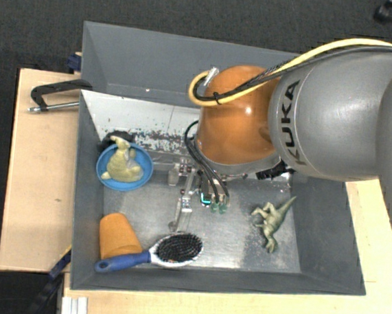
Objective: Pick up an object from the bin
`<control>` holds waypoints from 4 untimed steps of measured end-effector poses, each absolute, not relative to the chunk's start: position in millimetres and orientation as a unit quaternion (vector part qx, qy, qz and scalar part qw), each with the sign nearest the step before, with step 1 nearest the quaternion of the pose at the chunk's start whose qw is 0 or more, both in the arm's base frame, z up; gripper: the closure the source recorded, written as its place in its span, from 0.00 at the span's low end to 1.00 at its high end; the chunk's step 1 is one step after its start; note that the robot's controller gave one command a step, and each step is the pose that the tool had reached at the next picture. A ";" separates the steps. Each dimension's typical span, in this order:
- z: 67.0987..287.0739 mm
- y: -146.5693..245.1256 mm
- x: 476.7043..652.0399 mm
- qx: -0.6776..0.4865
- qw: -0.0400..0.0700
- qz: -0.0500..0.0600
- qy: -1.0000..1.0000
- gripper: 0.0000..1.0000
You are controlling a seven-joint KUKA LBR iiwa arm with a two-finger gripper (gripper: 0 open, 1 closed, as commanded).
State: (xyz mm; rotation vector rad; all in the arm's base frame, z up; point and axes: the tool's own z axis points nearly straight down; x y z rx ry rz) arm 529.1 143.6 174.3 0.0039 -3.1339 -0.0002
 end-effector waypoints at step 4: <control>74.1 120.5 495.4 0.217 -0.001 -0.002 -0.976 0.00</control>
Offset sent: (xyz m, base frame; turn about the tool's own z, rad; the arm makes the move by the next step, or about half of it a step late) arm -0.0372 -0.0042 -0.0859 -0.4282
